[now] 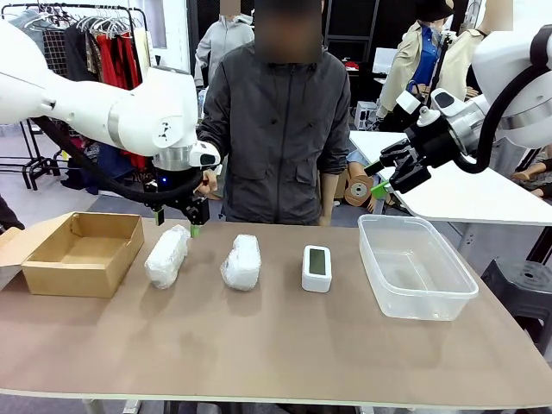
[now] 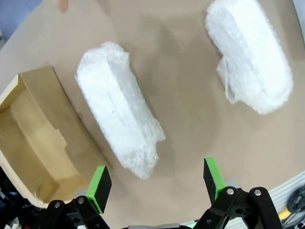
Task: Separate and place wrapped and unwrapped clocks.
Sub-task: Pick up the Digital clock indicated by the person.
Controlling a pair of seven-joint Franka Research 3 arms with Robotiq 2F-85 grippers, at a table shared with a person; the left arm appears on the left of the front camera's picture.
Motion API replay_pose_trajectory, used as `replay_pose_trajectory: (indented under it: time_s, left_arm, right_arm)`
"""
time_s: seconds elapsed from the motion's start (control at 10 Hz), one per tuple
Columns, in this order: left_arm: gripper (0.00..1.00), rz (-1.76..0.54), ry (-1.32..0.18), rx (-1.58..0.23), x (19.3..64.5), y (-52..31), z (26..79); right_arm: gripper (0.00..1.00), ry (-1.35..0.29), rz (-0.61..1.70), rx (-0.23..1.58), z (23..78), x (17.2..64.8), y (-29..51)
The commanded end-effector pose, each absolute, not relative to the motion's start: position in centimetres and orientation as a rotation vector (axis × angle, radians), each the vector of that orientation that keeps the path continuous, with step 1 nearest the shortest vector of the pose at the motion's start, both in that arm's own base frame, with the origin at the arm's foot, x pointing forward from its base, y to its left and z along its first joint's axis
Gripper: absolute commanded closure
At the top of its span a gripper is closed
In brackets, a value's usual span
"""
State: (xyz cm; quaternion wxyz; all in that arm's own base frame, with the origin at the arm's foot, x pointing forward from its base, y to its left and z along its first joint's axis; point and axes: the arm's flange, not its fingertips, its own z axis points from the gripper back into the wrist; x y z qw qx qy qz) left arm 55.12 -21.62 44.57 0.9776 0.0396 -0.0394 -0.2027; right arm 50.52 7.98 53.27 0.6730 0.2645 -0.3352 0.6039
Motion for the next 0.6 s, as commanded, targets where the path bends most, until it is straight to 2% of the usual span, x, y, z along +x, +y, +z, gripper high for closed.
replay_pose_trajectory:
  time_s: [0.0, 0.5]
  left_arm:
    - [0.0, -0.397, -0.132, 0.094, 56.7, -21.1, 43.6]
    - [0.0, -0.348, -0.129, 0.104, 59.3, -19.0, 39.4]
  right_arm:
    - [0.0, -0.762, 1.363, 0.596, 53.5, 50.5, 8.0]
    - [0.0, -0.762, 1.363, 0.596, 53.5, 50.5, 8.0]
